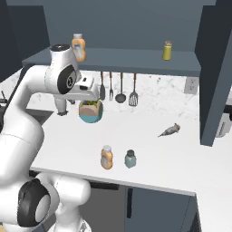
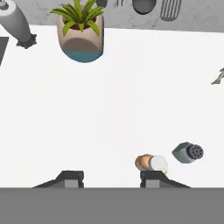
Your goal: Put the shaker and condiment bottle from the counter next to their counterparts in the cabinet.
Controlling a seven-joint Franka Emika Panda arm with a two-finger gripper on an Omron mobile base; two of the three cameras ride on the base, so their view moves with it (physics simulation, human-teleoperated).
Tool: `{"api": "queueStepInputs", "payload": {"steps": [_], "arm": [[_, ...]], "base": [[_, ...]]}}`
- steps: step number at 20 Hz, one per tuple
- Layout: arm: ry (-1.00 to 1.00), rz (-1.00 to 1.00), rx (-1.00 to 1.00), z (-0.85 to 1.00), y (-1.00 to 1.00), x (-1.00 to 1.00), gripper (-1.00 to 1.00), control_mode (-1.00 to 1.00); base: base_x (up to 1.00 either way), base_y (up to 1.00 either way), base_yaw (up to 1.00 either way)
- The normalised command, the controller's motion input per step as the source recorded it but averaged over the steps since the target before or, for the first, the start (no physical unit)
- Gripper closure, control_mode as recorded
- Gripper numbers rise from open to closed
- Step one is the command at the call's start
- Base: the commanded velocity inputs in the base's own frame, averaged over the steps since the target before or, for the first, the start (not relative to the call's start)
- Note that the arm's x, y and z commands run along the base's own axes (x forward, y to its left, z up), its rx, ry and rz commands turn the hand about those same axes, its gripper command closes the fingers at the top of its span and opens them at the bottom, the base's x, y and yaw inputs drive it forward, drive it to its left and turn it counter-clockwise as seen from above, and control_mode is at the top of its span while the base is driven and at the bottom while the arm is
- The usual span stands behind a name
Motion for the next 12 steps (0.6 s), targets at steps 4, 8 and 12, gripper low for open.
{"api": "queueStepInputs", "payload": {"steps": [4,8,12], "arm": [[-0.11,-0.01,0.00,-0.06,-0.04,-0.38,-1.00,-1.00],[-0.03,0.03,0.12,-0.40,-0.17,-0.74,-1.00,-1.00],[0.00,0.10,0.14,-0.49,-0.15,-0.70,-1.00,-1.00]], "base": [[0.00,0.00,0.00],[0.00,0.00,0.00],[0.00,0.00,0.00]]}}
